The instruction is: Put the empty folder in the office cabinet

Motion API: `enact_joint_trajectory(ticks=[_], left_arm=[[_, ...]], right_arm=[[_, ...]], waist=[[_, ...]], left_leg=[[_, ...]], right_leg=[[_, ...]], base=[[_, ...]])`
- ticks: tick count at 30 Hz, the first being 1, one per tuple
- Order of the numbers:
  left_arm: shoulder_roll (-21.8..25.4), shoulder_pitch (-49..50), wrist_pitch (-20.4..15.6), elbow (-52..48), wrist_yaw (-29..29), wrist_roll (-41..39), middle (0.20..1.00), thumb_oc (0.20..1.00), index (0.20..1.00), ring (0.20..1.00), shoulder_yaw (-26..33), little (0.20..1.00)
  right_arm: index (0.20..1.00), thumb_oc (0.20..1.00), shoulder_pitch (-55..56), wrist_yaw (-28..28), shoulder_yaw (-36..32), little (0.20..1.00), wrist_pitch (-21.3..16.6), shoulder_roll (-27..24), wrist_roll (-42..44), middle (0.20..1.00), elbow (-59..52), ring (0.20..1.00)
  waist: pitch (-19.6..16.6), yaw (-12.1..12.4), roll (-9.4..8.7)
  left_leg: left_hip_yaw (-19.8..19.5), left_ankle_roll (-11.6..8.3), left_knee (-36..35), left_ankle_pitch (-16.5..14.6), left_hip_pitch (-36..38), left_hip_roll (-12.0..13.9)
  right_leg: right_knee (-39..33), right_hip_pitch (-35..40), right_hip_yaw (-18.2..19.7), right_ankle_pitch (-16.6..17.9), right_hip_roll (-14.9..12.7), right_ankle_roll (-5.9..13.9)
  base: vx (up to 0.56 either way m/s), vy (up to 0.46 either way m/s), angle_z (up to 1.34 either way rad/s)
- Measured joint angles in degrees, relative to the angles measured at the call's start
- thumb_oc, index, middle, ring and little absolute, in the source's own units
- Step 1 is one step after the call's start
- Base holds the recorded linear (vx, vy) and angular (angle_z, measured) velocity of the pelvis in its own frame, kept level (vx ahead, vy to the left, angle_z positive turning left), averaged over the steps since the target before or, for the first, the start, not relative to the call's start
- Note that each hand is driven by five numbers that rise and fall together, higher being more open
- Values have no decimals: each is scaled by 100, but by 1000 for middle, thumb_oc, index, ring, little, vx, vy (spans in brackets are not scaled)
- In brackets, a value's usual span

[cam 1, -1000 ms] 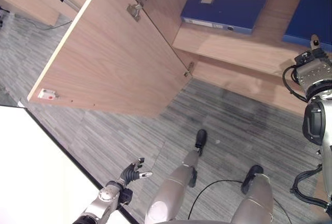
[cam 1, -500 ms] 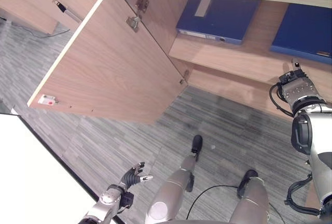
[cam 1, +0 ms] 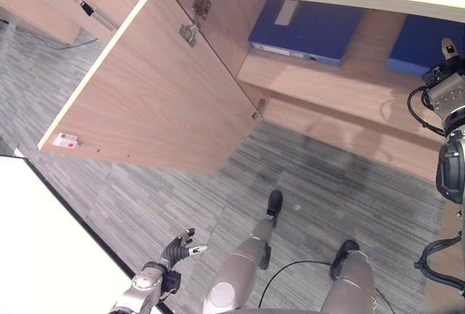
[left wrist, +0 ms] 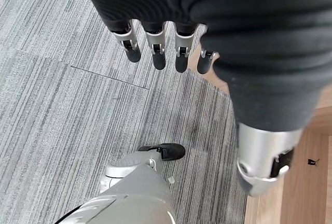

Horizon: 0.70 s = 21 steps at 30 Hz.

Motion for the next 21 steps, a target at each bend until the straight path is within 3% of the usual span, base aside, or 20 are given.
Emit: enact_joint_trajectory(ticks=[3,5,6,7,8,12,13,14,18,21], left_arm=[[19,31,6,-91,-94,0,1000,1000,1000,1000,6,1000],[20,29,-3,-157,-148,-1,1000,1000,1000,1000,5,1000],[6,-17,7,-181,-194,-1,1000,1000,1000,1000,-15,1000],[-1,34,1,-194,-201,-4,1000,1000,1000,1000,-7,1000],[7,26,-3,-188,-210,-8,1000,1000,1000,1000,-5,1000],[63,25,-15,-249,-222,-10,1000,1000,1000,1000,50,1000],[72,58,-15,-302,-238,-9,1000,1000,1000,1000,39,1000],[53,53,-11,-287,-235,-9,1000,1000,1000,1000,47,1000],[43,62,-4,-298,-273,-8,1000,1000,1000,1000,41,1000],[28,53,4,-266,-289,-9,1000,1000,1000,1000,65,1000]], right_arm=[[1000,1000,-124,155,296,1000,165,-221,-506,1000,131,1000],[1000,1000,-239,156,478,1000,219,-399,-766,1000,151,1000],[1000,1000,-359,187,665,1000,220,-574,-908,1000,152,1000],[1000,1000,-490,226,859,1000,199,-714,-931,1000,58,1000],[1000,1000,-579,237,869,1000,201,-727,-930,1000,162,1000],[1000,1000,-596,268,820,1000,244,-748,-934,1000,171,1000],[1000,1000,-580,270,821,1000,279,-715,-934,1000,184,1000],[1000,1000,-569,288,812,1000,280,-693,-936,1000,231,1000],[1000,1000,-337,369,545,1000,257,-675,-927,1000,144,1000],[1000,1000,296,550,159,1000,11,-544,-863,1000,-118,1000]], waist=[[-1,117,12],[23,120,-18],[50,111,-56],[18,139,25],[23,113,57],[33,124,42],[30,179,67],[27,126,72],[29,139,77],[32,89,77]], left_leg=[[1,-23,-6,-122,-34,11],[52,-171,32,-602,-106,-23],[78,-127,223,-760,-245,-131],[71,-121,280,-766,-309,-137],[83,-117,290,-699,-305,-152],[67,-115,80,-686,-206,-154],[-7,-42,135,-226,-193,-140],[-39,-27,143,-191,-194,-185],[-44,18,39,-116,-146,-159],[-127,69,16,-52,23,-175]], right_leg=[[56,-48,-16,3,-14,-12],[-122,-54,-78,86,-134,-146],[-138,-115,-167,182,-294,-154],[-117,-189,-141,196,-248,-93],[-46,-189,-106,144,-240,-4],[-185,-163,-14,259,-178,-9],[-84,-195,-5,206,-164,33],[-30,-178,55,86,-187,104],[-88,-157,37,158,-160,9],[-122,82,-24,74,-163,122]], base=[[38,-16,2],[63,-36,13],[-8,-2,7],[115,-38,-5],[11,-11,-13],[-52,2,-8],[110,-29,-5],[100,-24,0],[-52,10,1],[-15,-9,8]])
